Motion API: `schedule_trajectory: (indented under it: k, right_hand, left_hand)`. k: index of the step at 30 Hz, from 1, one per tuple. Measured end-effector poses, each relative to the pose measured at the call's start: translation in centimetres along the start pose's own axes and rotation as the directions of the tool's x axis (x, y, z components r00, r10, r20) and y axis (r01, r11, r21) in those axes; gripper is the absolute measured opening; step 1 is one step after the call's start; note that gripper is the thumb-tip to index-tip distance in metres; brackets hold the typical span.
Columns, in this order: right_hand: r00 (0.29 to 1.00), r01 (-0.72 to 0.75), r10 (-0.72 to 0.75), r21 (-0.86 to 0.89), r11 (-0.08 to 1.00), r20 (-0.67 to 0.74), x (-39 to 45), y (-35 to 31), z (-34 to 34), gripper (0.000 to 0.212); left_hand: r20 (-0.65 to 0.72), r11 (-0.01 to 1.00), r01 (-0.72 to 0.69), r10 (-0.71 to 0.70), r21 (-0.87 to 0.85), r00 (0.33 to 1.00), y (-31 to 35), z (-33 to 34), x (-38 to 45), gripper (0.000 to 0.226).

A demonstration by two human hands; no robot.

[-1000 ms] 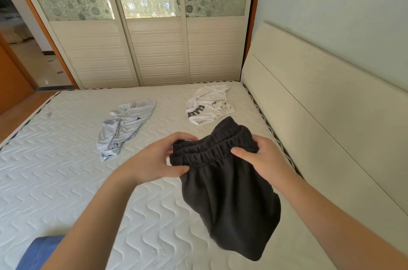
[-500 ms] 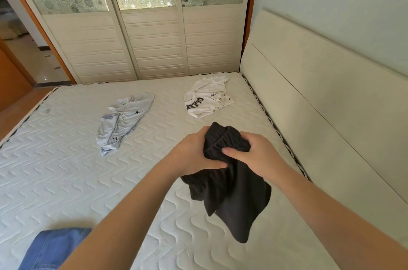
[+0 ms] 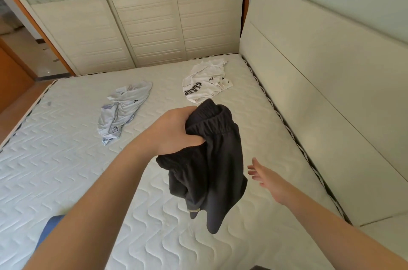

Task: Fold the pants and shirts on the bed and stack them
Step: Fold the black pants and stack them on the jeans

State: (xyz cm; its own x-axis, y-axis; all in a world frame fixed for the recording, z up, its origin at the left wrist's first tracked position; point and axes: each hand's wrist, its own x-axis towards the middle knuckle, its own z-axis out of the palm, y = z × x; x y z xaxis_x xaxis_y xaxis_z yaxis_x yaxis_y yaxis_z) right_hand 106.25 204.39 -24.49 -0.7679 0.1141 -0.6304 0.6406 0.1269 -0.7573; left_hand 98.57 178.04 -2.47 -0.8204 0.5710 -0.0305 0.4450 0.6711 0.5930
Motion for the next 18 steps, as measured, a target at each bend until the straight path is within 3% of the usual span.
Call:
schedule_trajectory:
  k: [2,4,8,12,16,18]
  right_hand:
    - [0.992,-0.127,0.127,0.026,0.992,0.009,1.1,2.7,0.1,0.08]
    - [0.986,-0.166,0.163,0.115,0.979,0.033,1.7,4.3,0.1,0.088]
    - [0.997,-0.069,0.057,0.263,0.962,0.052,3.1,4.8,-0.4,0.092]
    - [0.999,0.042,-0.048,0.261,0.964,0.014,4.0,4.1,-1.9,0.074]
    - [0.973,0.182,-0.228,0.451,0.874,0.048,4.1,2.7,-5.6,0.058]
    - [0.962,0.221,-0.268,0.432,0.874,0.048,4.0,2.1,-7.8,0.056]
  left_hand:
    - [-0.017,1.0,0.01,-0.01,-0.018,1.0,0.8,-0.7,-0.6,0.028]
    - [-0.032,0.999,0.022,-0.023,-0.044,0.999,1.3,-1.3,-1.1,0.027]
    - [-0.069,0.995,0.029,-0.036,-0.093,0.997,1.7,-1.9,-1.8,0.034]
    - [-0.085,0.982,0.054,-0.07,-0.182,0.994,1.1,-1.7,-2.1,0.042]
    - [-0.083,0.948,0.143,-0.173,-0.286,0.981,-1.4,-0.6,-2.9,0.037]
    - [-0.079,0.92,0.197,-0.237,-0.338,0.968,-3.3,0.3,-3.7,0.039]
